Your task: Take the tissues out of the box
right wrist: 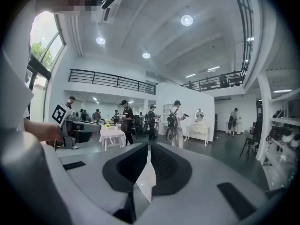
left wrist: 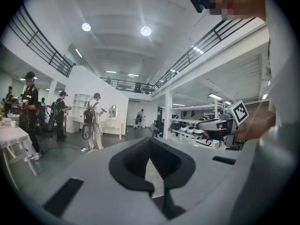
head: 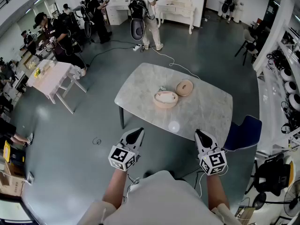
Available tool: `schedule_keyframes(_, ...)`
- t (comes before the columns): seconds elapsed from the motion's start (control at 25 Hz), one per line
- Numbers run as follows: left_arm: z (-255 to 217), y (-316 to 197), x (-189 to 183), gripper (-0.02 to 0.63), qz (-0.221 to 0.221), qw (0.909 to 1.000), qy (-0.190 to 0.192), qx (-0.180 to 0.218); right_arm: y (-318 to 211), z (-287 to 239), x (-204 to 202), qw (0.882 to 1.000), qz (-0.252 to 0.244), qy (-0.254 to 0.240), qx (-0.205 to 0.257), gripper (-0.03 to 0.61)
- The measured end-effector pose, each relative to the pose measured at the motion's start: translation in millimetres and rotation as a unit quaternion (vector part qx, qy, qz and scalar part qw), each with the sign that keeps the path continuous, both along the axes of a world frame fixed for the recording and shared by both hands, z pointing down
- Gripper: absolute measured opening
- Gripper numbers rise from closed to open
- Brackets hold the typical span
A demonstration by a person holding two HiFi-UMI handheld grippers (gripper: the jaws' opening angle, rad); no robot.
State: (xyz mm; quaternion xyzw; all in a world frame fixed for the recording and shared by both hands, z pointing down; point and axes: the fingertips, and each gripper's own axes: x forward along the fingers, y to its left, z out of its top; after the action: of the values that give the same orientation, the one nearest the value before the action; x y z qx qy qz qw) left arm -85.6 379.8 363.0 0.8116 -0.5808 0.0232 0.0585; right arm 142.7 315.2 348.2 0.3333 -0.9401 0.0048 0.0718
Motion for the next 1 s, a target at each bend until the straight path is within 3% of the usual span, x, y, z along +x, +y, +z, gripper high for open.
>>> schedule_keyframes(1.0,7.0,-2.9,27.5,0.009,-0.015,0.9997,-0.018,-0.002,-16.0,11.8,11.5,1.000,-0.011,-0.015,-0.020,0.046)
